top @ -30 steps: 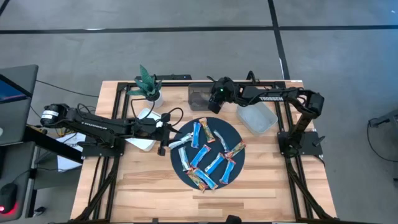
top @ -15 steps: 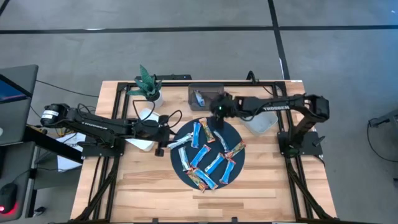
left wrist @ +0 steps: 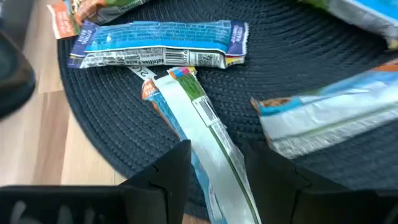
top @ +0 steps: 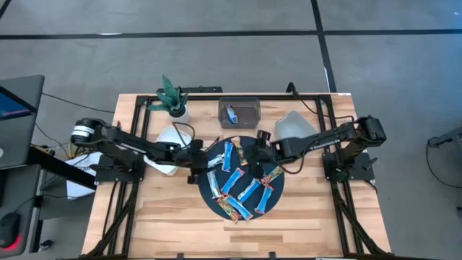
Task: Pick and place Granola Bars by type
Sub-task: Put the yellow granola bar into the white bin
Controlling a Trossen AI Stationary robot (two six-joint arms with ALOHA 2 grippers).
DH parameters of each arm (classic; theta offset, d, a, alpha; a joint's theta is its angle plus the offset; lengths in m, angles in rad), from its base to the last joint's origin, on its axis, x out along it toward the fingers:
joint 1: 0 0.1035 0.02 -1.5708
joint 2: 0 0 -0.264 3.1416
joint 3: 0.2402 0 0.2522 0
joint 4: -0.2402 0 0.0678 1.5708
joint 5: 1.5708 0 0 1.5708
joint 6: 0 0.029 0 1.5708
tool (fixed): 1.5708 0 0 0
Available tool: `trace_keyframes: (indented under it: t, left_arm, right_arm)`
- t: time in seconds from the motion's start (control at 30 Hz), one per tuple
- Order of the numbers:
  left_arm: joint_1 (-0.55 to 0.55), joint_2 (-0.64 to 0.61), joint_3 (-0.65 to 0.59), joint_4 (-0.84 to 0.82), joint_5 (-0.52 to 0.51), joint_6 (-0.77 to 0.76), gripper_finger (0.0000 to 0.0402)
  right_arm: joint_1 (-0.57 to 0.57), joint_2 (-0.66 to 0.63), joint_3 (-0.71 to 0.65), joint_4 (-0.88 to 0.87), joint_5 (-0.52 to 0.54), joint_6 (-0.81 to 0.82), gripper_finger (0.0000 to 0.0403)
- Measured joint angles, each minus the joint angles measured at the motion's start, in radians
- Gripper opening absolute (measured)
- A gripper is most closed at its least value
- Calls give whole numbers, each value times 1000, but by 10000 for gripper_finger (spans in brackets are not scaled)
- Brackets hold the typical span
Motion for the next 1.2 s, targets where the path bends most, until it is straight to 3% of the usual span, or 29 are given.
trace_keyframes:
  t: [0.33, 0.63, 0.77, 0.93, 1.2]
  left_arm:
    - [52, 137, 118, -134, -18, -38, 150]
    - [39, 109, 199, -205, -20, 7, 50]
    - [10, 68, 238, -283, -33, 17, 25]
    - [-56, -18, 283, -549, -217, -85, 33]
    - [-150, -170, 289, -1028, -447, -489, 26]
  right_arm:
    - [95, 0, 0, -3, 62, 52, 203]
    - [130, 0, 0, -9, 109, 73, 180]
    - [135, 0, 0, -28, 109, 85, 171]
    - [135, 0, -1, -54, 109, 117, 164]
    - [135, 0, -2, -52, 107, 140, 159]
